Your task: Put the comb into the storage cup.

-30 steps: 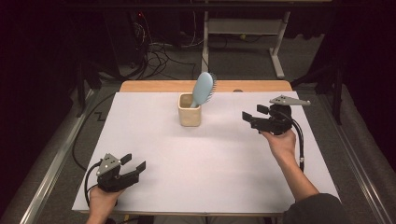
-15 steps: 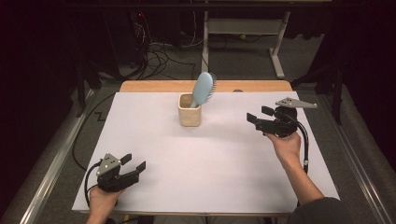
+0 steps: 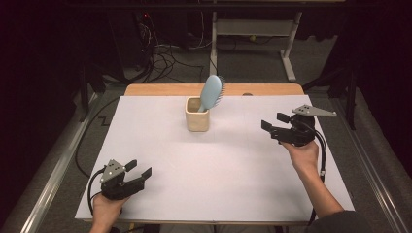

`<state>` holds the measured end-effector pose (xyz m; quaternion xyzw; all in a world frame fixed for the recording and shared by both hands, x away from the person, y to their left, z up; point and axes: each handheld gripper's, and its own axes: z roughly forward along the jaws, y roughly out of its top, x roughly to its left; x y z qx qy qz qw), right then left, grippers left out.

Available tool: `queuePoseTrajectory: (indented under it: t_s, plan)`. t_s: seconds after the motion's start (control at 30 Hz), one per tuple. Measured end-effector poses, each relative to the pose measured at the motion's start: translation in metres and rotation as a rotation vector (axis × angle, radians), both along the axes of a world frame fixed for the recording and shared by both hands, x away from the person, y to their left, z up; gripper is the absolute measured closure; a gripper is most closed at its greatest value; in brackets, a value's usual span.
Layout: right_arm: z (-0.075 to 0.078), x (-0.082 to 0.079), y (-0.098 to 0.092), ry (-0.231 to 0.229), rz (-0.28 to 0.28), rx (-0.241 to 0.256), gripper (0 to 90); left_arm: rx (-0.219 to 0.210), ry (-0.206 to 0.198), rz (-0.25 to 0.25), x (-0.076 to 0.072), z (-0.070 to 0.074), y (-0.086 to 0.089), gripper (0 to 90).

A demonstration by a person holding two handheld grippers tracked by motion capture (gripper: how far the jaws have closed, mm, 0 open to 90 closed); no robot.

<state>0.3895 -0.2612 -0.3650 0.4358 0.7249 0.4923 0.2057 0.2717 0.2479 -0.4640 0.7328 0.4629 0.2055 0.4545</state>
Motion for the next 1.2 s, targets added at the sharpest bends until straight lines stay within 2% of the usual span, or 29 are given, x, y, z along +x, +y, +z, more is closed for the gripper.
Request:
queuePoseTrajectory:
  t_s: [1.2]
  plan:
    - [-0.003,-0.016,-0.019,-0.022,-0.017,0.019,27.2,-0.001,0.001,0.002,0.000,0.000,0.000,34.0]
